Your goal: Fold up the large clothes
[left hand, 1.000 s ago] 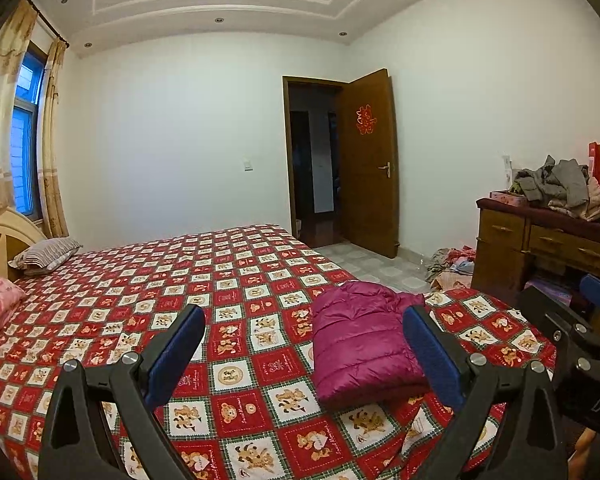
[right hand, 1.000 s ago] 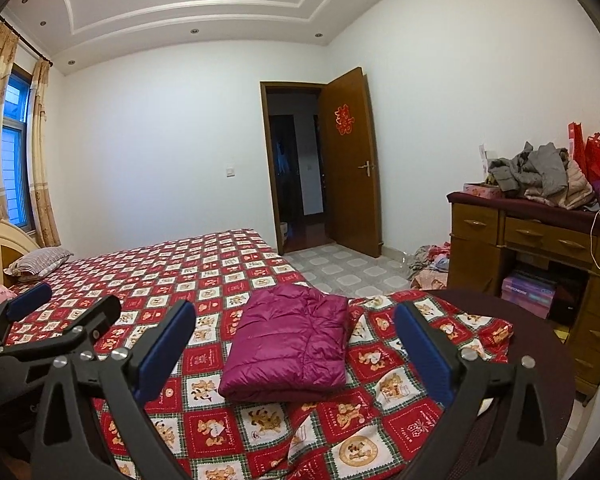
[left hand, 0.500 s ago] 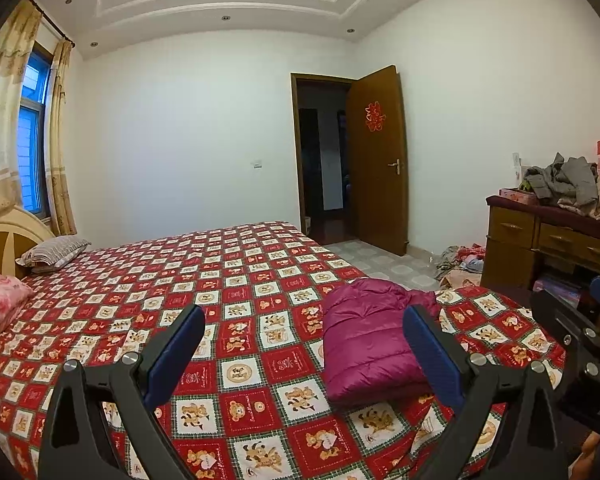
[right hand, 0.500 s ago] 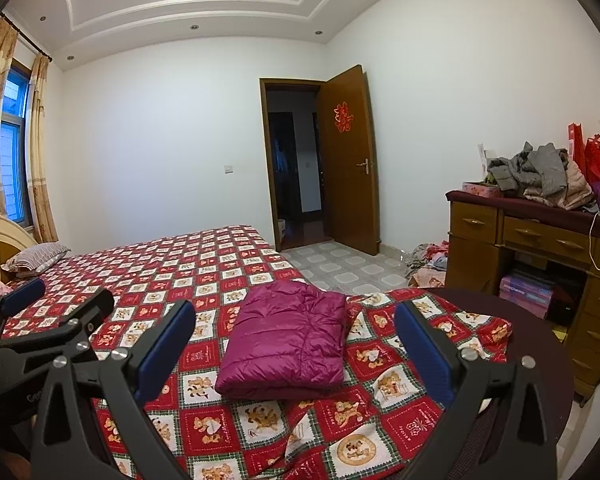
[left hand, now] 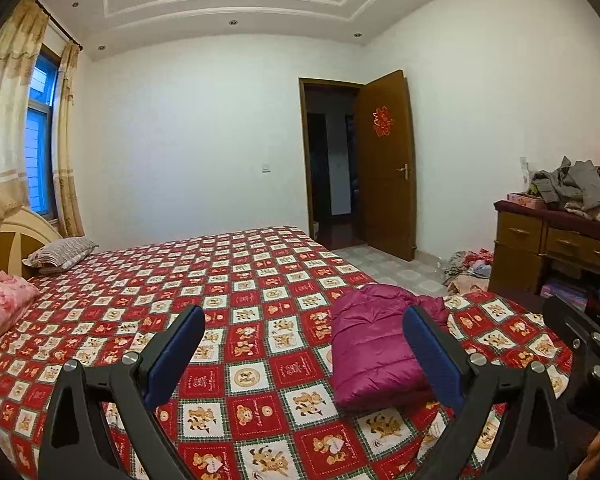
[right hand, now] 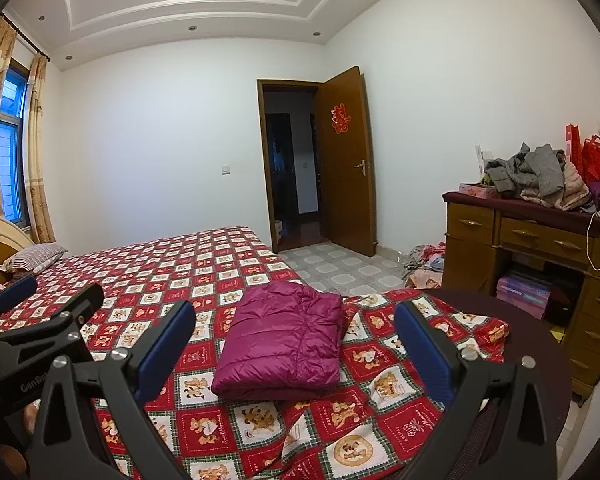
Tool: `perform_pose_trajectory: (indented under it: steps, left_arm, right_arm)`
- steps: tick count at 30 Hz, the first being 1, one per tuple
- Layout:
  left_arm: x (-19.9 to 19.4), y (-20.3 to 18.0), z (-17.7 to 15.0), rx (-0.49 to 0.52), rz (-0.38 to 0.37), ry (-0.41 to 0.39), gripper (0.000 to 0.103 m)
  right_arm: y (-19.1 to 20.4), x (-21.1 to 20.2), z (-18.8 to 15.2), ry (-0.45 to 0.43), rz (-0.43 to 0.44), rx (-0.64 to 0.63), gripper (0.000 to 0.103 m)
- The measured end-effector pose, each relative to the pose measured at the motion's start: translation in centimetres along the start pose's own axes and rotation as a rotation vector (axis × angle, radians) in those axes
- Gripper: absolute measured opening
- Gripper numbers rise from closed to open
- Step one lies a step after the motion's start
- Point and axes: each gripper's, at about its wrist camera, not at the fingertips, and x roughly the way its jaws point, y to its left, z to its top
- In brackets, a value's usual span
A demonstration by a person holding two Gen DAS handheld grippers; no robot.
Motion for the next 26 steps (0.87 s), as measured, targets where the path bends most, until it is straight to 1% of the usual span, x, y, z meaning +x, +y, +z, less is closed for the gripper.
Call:
perform_pose_trajectory:
  steps: [4, 9, 15, 19, 23, 26]
  left_arm:
    - [0.1, 0.2, 0.0, -0.001, 0.028, -0.007, 0.100]
    - [0.2, 0.5, 0.2, -0.016, 0.013, 0.001, 0.100]
    - [0.7, 1.0, 0.2, -0.045, -0.025, 0.038, 0.100]
    - [0.8, 1.0, 0.2, -0.036, -0.036, 0.041, 0.099]
    - [0.8, 1.0, 0.2, -0.024, -0.011, 0.032, 0.099]
    - [0.8, 1.0, 0.1, -0.017, -0.006, 0.033, 0.100]
  right_arm:
    - [0.1, 0.0, 0.0, -0.004, -0.003, -0.004, 0.101]
    - [0.1, 0.1, 0.0, -0.004, -0.003, -0.004, 0.101]
    - [0.1, 0.1, 0.0, -0.005, -0.003, -0.005, 0.101]
    - [0.1, 0.0, 0.0, -0.005, -0.003, -0.003, 0.102]
    - [0.2, 0.1, -0.1, 0.000, 0.000, -0.004, 0.102]
    - [0.2, 0.1, -0.1, -0.001, -0.001, -0.005, 0.102]
